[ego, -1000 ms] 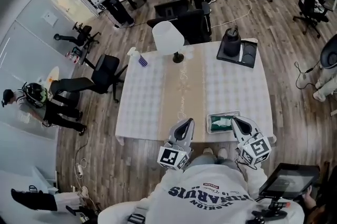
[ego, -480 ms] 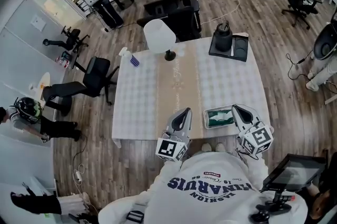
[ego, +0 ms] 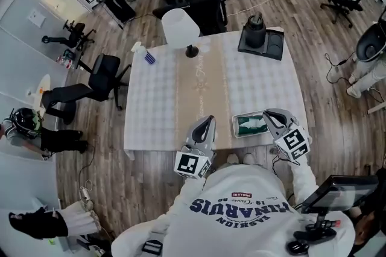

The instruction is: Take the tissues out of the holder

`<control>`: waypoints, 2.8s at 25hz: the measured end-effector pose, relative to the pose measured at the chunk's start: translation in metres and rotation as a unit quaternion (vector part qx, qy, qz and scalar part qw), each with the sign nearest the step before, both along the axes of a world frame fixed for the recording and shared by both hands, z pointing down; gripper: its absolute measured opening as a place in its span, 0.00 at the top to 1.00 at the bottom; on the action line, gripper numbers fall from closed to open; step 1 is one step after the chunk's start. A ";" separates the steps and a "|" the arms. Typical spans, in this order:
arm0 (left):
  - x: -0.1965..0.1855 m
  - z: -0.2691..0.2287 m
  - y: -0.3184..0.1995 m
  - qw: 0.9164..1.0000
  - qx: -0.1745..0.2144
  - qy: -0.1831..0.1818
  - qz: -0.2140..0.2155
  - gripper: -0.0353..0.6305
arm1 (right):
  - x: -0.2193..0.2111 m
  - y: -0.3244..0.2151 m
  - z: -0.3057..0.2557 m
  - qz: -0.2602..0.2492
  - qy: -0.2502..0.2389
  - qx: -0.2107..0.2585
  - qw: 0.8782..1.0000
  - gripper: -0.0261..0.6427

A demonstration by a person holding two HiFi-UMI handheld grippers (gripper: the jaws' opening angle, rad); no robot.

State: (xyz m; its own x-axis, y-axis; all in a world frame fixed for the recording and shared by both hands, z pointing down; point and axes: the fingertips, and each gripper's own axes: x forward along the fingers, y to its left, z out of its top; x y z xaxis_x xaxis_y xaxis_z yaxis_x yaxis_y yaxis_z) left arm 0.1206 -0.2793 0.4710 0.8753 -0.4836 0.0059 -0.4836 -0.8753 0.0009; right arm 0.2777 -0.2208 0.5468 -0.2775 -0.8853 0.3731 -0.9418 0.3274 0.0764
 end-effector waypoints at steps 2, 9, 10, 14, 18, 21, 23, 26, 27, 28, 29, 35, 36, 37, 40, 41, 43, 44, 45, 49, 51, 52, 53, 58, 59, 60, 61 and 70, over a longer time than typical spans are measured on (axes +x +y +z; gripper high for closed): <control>-0.006 0.003 0.001 1.000 -0.004 0.003 -0.007 0.94 | -0.007 -0.002 0.022 -0.035 0.038 -0.033 0.998 0.94; -0.035 0.015 -0.002 0.999 -0.018 0.004 -0.036 0.94 | -0.032 -0.018 0.089 -0.135 0.153 -0.100 0.974 0.71; -0.038 0.016 -0.003 0.999 -0.018 0.002 -0.039 0.94 | -0.035 -0.020 0.099 -0.150 0.163 -0.112 0.969 0.68; -0.049 0.022 -0.004 0.999 -0.022 0.000 -0.048 0.94 | -0.045 -0.020 0.151 -0.207 0.199 -0.175 0.942 0.55; -0.055 0.028 -0.005 0.998 -0.026 0.001 -0.056 0.94 | -0.043 -0.018 0.207 -0.255 0.258 -0.244 0.899 0.46; -0.057 0.028 -0.006 0.998 -0.027 0.000 -0.059 0.94 | -0.038 -0.021 0.238 -0.285 0.294 -0.286 0.866 0.40; -0.059 0.028 -0.006 0.998 -0.026 0.000 -0.059 0.94 | -0.036 -0.023 0.258 -0.299 0.313 -0.313 0.845 0.38; -0.064 0.028 -0.006 0.998 -0.026 -0.002 -0.064 0.94 | -0.032 -0.024 0.284 -0.313 0.342 -0.339 0.818 0.38; -0.066 0.028 -0.006 0.997 -0.027 -0.002 -0.066 0.94 | -0.032 -0.024 0.291 -0.318 0.347 -0.346 0.811 0.38; -0.067 0.028 -0.005 0.997 -0.027 -0.002 -0.068 0.94 | -0.033 -0.022 0.298 -0.324 0.349 -0.354 0.805 0.38; -0.069 0.027 -0.005 0.997 -0.027 -0.002 -0.070 0.94 | -0.035 -0.020 0.303 -0.330 0.350 -0.362 0.798 0.37; -0.076 0.029 -0.011 0.996 -0.028 -0.001 -0.081 0.94 | -0.041 -0.022 0.315 -0.348 0.372 -0.390 0.767 0.31; -0.077 0.029 -0.013 0.996 -0.028 -0.001 -0.083 0.94 | -0.040 -0.025 0.318 -0.347 0.369 -0.396 0.766 0.30; -0.078 0.030 -0.013 0.996 -0.028 0.000 -0.085 0.94 | -0.039 -0.025 0.320 -0.346 0.364 -0.405 0.764 0.28; -0.078 0.031 -0.011 0.996 -0.031 0.003 -0.088 0.94 | -0.037 -0.017 0.327 -0.350 0.343 -0.440 0.752 0.40; -0.078 0.031 -0.011 0.996 -0.030 0.004 -0.088 0.94 | -0.037 -0.016 0.327 -0.351 0.340 -0.447 0.749 0.44; -0.079 0.030 -0.014 0.996 -0.027 0.005 -0.088 0.94 | -0.037 -0.020 0.325 -0.350 0.340 -0.449 0.748 0.53; -0.080 0.030 -0.016 0.996 -0.027 0.005 -0.089 0.94 | -0.037 -0.022 0.325 -0.349 0.341 -0.448 0.749 0.55; -0.082 0.031 -0.017 0.995 -0.028 0.004 -0.091 0.94 | -0.038 -0.024 0.325 -0.349 0.340 -0.448 0.749 0.55; -0.087 0.033 -0.017 0.995 -0.031 0.004 -0.098 0.94 | -0.039 -0.021 0.327 -0.350 0.343 -0.452 0.746 0.55; -0.089 0.033 -0.015 0.995 -0.030 0.004 -0.098 0.94 | -0.038 -0.020 0.327 -0.347 0.346 -0.451 0.746 0.55; -0.090 0.033 -0.014 0.995 -0.029 0.004 -0.097 0.94 | -0.039 -0.019 0.326 -0.346 0.347 -0.449 0.747 0.55; -0.090 0.032 -0.014 0.995 -0.028 0.003 -0.096 0.94 | -0.040 -0.019 0.325 -0.344 0.349 -0.446 0.749 0.55; -0.089 0.031 -0.014 0.995 -0.027 0.004 -0.095 0.94 | -0.041 -0.018 0.322 -0.335 0.364 -0.441 0.749 0.57; -0.088 0.031 -0.014 0.995 -0.026 0.005 -0.094 0.94 | -0.040 -0.018 0.321 -0.334 0.365 -0.440 0.749 0.58; -0.087 0.030 -0.014 0.995 -0.025 0.005 -0.093 0.94 | -0.040 -0.018 0.320 -0.333 0.367 -0.439 0.749 0.58; -0.087 0.030 -0.013 0.995 -0.025 0.005 -0.091 0.94 | -0.039 -0.018 0.320 -0.332 0.367 -0.438 0.750 0.59; -0.084 0.030 -0.013 0.996 -0.023 0.005 -0.086 0.94 | -0.033 -0.025 0.299 -0.314 0.369 -0.421 0.767 0.61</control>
State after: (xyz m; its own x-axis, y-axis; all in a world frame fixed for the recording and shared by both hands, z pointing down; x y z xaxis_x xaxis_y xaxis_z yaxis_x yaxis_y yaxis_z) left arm 0.0368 -0.2925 0.5008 0.7801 -0.6252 0.0234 -0.6255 -0.7789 0.0443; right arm 0.2443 -0.2453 0.8459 0.0114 -0.0231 0.9997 -0.3804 0.9245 0.0257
